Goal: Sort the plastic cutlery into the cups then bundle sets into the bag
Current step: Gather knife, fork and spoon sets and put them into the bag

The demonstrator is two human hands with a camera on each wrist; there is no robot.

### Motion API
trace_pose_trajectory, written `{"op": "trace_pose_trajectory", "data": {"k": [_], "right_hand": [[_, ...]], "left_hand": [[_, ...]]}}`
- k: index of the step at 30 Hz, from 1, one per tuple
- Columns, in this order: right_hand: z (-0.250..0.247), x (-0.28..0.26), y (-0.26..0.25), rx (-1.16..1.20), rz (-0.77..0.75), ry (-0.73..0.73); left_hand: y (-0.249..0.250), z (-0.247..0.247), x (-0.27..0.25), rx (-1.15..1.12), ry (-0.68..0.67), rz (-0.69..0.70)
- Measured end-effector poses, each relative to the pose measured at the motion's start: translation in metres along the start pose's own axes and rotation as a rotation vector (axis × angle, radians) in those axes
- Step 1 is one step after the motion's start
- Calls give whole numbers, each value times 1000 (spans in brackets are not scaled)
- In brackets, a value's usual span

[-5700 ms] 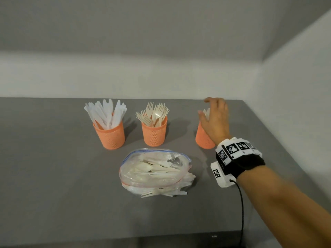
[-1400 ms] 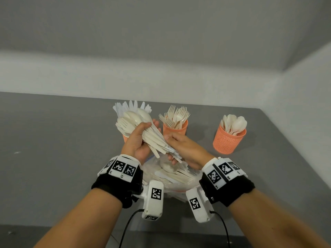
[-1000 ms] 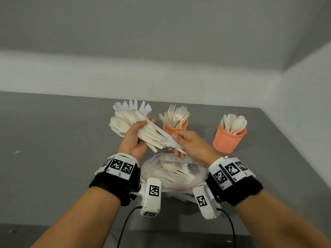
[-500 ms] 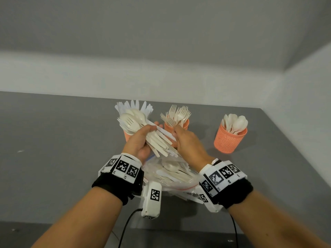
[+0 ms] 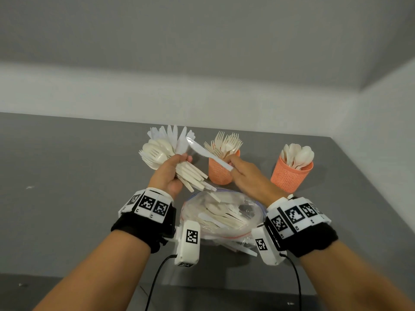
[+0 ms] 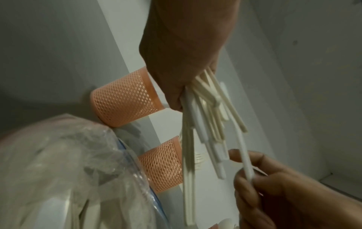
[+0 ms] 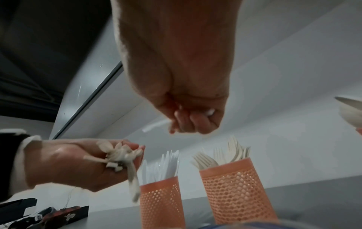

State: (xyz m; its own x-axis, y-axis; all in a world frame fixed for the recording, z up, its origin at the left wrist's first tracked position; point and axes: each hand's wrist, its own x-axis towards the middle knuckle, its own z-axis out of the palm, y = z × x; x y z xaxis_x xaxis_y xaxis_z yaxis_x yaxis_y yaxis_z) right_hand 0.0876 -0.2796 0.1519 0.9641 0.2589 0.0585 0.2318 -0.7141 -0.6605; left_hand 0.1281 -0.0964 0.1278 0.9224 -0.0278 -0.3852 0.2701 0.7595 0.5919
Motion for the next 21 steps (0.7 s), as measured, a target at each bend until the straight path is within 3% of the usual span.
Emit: {"op": "trace_pose_trajectory", "data": {"k": [6, 15, 21], "right_hand": [[22, 1, -6, 136, -47, -12], [23, 9, -7, 278, -1, -110], [8, 5, 13, 471, 115, -168]], "left_hand": [[-2, 6, 0, 13, 8, 8], [-2, 0, 7, -60, 8, -5], [4, -1, 9, -104, 17, 18]]}}
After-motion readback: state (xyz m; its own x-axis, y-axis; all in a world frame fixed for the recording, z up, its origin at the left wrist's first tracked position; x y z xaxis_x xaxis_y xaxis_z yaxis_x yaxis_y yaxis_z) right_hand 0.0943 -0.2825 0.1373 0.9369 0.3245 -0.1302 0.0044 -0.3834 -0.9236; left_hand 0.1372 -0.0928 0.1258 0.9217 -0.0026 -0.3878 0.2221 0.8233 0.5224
